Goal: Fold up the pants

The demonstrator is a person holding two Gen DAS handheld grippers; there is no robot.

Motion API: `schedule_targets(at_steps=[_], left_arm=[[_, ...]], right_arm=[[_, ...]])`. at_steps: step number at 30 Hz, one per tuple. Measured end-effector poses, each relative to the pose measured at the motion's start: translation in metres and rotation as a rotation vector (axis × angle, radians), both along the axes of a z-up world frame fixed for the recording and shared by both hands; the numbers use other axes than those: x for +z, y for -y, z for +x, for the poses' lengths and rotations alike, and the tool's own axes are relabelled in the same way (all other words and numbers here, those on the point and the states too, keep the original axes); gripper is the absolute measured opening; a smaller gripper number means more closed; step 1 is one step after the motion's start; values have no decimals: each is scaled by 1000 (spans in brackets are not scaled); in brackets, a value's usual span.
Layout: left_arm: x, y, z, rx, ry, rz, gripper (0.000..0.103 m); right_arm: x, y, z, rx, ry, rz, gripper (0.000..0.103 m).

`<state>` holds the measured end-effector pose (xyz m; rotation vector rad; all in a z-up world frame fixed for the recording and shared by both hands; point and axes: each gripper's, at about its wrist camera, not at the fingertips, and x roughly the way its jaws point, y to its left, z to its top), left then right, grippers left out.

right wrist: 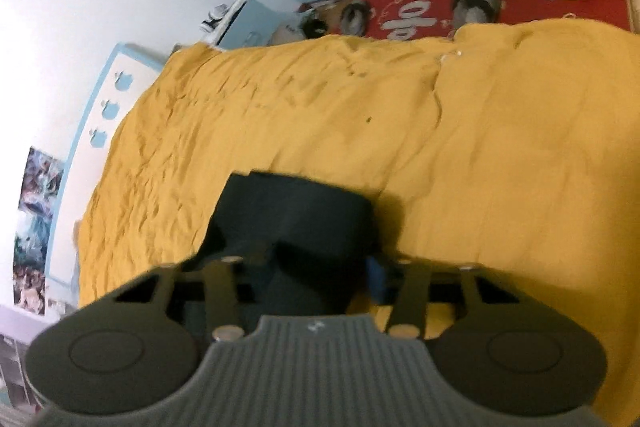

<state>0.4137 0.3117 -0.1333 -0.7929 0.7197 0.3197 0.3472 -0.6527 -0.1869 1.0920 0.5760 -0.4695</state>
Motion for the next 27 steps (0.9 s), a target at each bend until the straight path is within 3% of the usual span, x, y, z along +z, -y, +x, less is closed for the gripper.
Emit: schedule_targets(at_steps=[2,4,6,8,11,14,19,22,27], left_arm=[[4,0,-1,8,8,-1,6],[10,1,-1,-1,24,11,6],[12,4,2,-17,11,43,5],[9,5,4,-18,-17,60,5],[4,6,1,-13,-34,63,5],[2,5,1,-26,-41,68,5],[-1,7,2,-32,-62,84,5],[-2,9,3,-26,-75,91,5],[-1,14,4,-27,-91,123,5]], right_arm=[[15,5,3,17,34,-52,7],[32,7,4,47,89,-106,5],[32,8,13,86,-13,-184,5],[19,10,17,93,-101,-182,5],[15,9,22,115,-121,-203,8],[33,8,29,149,-166,-334,26],[61,8,57,269,-112,-467,27],[58,-6,95,432,-111,-462,7],[28,-34,153,584,-203,-469,2]])
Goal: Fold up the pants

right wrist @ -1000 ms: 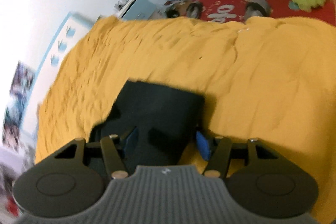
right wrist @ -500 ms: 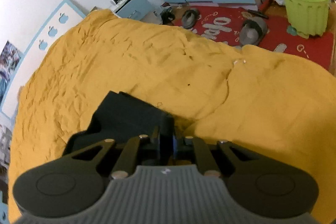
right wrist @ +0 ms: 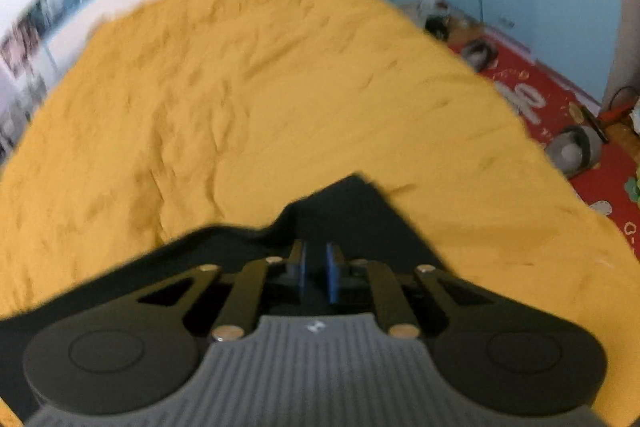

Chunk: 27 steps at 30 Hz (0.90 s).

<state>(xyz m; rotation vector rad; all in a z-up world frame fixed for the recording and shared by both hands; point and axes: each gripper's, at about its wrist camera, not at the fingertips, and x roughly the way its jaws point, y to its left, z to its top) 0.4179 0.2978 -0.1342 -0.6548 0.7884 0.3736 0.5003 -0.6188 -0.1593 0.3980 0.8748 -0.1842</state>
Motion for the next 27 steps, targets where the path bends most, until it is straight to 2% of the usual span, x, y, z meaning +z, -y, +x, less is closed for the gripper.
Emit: schedule_targets(at_steps=[3,8,11,14,18,22,24,27], left_arm=[[2,-1,-1,8,2,-5,5],[11,2,-6,22,25,-3,5],[27,7,-12,18,65,5,5],[57,28,-16,-59,117,67,5],[105,80,-21,-193,207,193,5],[140,154,-20,-342,247,351,5],[147,198,-18,-415,260,422,5],[141,259,-12,-511,267,498,5]], right_arm=[[-17,4,24,-48,-39,-48,0],[-30,10,40,-120,-58,-72,0],[-23,-1,39,-127,-29,-118,0],[-3,-17,18,-82,23,-175,0],[25,-47,-13,24,64,-159,1],[39,-86,-41,147,77,-92,5],[42,-108,-56,202,86,-58,9],[42,-137,-70,268,99,13,18]])
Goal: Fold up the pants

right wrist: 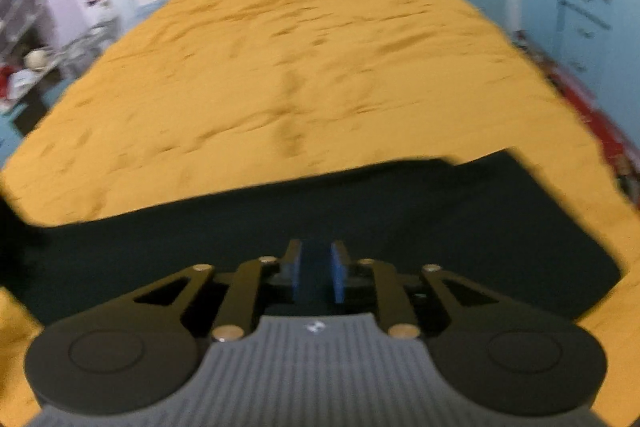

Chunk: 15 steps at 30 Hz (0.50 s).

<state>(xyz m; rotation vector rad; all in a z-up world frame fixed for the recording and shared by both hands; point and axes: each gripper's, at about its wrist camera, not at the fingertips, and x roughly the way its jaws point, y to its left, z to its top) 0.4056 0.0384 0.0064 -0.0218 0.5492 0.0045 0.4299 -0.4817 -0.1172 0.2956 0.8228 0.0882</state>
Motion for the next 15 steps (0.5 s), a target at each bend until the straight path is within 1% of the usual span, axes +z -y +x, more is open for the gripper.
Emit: schedule_targets(at_steps=[2,4,7,8,11,13,14,15], left_arm=[[-13,33,0,-58,-22,27,5],[-33,68,-1,-116,-51,88,5],[-75,112,-8,-215,-127,204,5],[-90,122,-12,-250,-159,243,5],[-129,137,-29,-337,-243,321,5],[-145,140,-37,-373,-279,337,9],[-148,138,-38,-392,-295,324,10],[-149,134,-38,-414,-309,297,15]], right_arm=[[-1,-17,-9,28,-1,39,19],[-3,-29,-15,48,-8,60,19],[-8,-43,-28,65,-22,92,22],[-11,-46,-31,69,-30,100,22],[-20,-53,-38,88,-62,112,23],[-24,-58,-40,107,-78,131,24],[-26,-62,-41,120,-84,140,26],[-27,-66,-42,134,-86,148,28]])
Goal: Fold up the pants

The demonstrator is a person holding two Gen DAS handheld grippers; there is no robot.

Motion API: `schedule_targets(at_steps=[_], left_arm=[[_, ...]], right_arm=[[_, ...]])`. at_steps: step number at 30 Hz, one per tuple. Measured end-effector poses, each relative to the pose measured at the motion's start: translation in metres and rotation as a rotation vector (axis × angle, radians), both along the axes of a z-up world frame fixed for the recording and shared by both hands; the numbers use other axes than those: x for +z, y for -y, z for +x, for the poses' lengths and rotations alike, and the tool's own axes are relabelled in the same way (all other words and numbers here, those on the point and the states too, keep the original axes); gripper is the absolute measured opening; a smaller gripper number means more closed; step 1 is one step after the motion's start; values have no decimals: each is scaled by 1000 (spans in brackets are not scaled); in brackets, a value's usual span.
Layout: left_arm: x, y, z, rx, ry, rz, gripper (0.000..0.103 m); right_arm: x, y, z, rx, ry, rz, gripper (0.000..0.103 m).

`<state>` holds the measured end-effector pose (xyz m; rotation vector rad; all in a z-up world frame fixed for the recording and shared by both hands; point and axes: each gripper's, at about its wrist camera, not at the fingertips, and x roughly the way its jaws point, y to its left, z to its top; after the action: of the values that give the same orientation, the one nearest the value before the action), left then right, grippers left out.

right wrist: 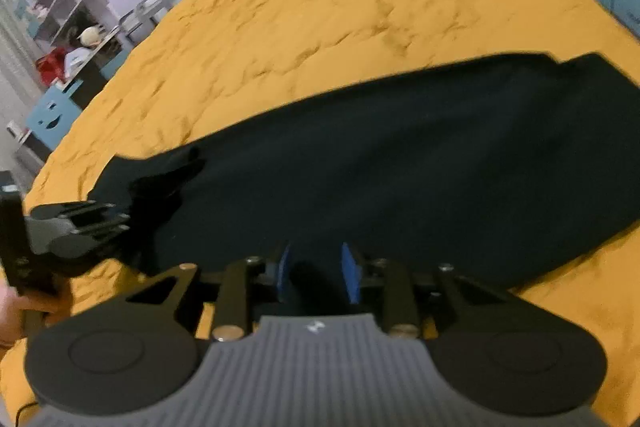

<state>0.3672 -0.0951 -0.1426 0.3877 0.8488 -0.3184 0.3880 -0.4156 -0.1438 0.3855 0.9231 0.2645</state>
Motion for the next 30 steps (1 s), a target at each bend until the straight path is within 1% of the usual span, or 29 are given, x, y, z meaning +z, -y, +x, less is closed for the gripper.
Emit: schedule_targets(at_steps=[1,3,4,5,7,8,9,10,11,13,16,18,22,23,27,28,29,30], left_arm=[[0,-5,0,-13,-25,-39,20],[4,-12,5,-15,-72,-101,22],[6,-17,9,-23,-113,-153,26],[8,-22,13,-21,-144,-202,27],[14,-36,19,-9,-203,-313,28],[17,-42,21,-6,-233,-365,28],[21,-50,22,-1,-254,-414,32],[27,-58,22,10,-255,-446,33],[32,-66,23,28,-243,-457,33],[42,-80,27,62,-203,-451,33],[56,-102,27,118,-114,-386,33],[62,-119,27,150,-59,-350,33],[69,-159,27,221,-12,-355,33],[69,-168,27,241,-5,-361,33],[66,-202,24,317,4,-392,33],[65,-207,22,332,4,-397,33],[65,-213,20,344,0,-402,33],[64,-217,19,357,-2,-409,33]], right_arm=[[-1,-3,1,11,0,7,29],[-2,-13,5,30,-3,34,30],[-1,-18,6,36,-7,52,31],[0,-23,10,43,-11,70,31],[1,-37,19,57,-13,106,33],[1,-45,25,68,-16,124,36],[0,-54,32,80,-24,146,40],[-1,-62,39,89,-35,173,42],[-2,-69,45,95,-45,205,43],[-9,-85,61,104,-81,277,44],[-25,-105,86,101,-145,364,44],[-35,-116,102,92,-166,380,44],[-55,-128,125,74,-186,406,42],[-60,-131,130,71,-195,425,40],[-79,-141,140,59,-221,508,26],[-81,-144,139,54,-223,524,24],[-82,-147,140,46,-224,538,19],[-82,-149,140,42,-225,554,9]])
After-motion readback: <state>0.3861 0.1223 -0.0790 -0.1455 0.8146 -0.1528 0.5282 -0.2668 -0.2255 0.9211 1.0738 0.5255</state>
